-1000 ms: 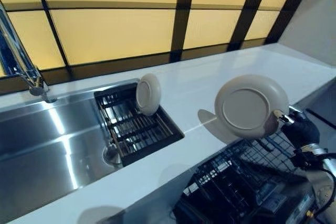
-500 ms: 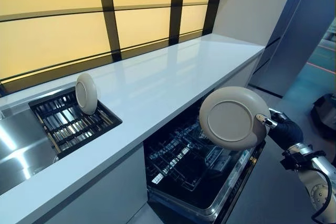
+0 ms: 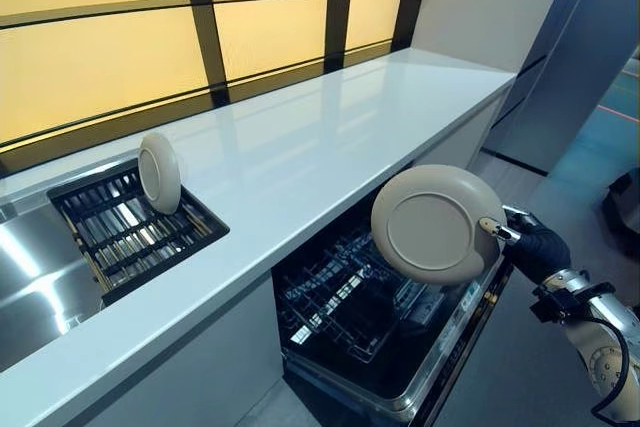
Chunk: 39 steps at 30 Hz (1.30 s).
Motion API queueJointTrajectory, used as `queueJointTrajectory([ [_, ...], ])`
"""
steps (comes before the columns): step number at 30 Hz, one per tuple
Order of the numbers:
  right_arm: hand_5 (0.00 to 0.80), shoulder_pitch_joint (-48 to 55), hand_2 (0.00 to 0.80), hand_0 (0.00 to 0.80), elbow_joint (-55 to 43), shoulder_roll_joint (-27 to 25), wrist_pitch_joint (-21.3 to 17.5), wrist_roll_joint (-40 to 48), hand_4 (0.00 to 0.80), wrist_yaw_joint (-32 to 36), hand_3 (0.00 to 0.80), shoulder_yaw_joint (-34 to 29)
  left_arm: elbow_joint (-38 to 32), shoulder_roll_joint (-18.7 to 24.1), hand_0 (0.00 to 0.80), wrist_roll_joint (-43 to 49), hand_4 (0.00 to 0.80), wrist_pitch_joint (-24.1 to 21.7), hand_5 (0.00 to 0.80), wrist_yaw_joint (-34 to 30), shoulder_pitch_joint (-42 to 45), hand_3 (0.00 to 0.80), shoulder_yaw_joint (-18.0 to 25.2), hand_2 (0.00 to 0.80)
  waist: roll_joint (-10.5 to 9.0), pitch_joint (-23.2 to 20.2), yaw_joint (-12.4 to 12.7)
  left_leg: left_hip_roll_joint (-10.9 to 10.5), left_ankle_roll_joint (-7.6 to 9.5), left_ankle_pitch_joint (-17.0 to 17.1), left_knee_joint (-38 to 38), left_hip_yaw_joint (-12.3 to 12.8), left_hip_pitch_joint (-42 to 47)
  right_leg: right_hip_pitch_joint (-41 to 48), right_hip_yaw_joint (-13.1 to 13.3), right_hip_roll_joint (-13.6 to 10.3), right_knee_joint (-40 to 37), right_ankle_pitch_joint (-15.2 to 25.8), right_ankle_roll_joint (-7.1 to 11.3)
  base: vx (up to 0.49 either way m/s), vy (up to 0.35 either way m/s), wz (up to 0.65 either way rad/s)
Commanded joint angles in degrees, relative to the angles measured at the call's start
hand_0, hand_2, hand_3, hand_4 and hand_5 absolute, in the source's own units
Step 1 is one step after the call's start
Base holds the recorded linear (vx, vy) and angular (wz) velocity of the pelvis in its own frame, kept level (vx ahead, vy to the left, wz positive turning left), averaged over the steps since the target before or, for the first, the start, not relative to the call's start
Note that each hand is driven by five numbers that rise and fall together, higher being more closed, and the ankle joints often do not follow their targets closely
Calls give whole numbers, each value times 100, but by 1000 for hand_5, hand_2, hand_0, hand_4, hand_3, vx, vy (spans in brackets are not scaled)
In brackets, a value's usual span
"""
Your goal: Take plates into dishwasher
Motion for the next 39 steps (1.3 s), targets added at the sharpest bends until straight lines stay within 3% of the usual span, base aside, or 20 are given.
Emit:
queueJointTrajectory([
  [1,800,-69,800,800,-139,-232,-282,-56,800,216,800,-205,128,223,0,-77,0,-189,0,-7,-247,0,-17,0,-156,-197,157,292,-361,332,-27,-146,-422,70,142,-7,-14,377,-90,0,0,0],
  [6,800,30,800,800,-172,-225,-159,-408,800,388,800,-122,53,175,0,-60,0,-167,0,-58,-258,0,-125,0,-178,-194,170,287,-363,347,-21,-172,-434,99,150,20,-14,370,-98,0,0,0],
  [16,800,6,800,800,-37,-181,78,-1016,800,58,800,297,-37,151,0,13,0,-65,0,6,-267,0,-256,0,-192,-117,264,278,-357,376,-15,-256,-411,172,145,51,-14,356,-110,6,-3,1],
  [25,800,-187,800,800,26,-181,-165,-2078,800,-322,800,566,-135,144,0,122,0,-3,0,-61,-257,0,-272,0,-152,-79,379,284,-366,417,-5,-331,-388,237,72,71,-14,318,-126,31,-8,7],
  [33,800,-218,800,800,-358,-468,-789,-4186,800,-1112,800,482,-279,61,0,187,0,98,0,-63,-208,0,-241,0,-102,-49,374,284,-372,447,-3,-372,-377,259,134,72,-14,311,-118,3,1,0],
  [39,800,-158,800,800,-594,-610,-798,-4754,800,-1297,800,330,-295,25,0,201,0,88,0,-91,-154,0,-146,0,-65,-36,334,311,-383,462,-2,-359,-345,295,191,76,-14,289,-119,0,0,0],
])
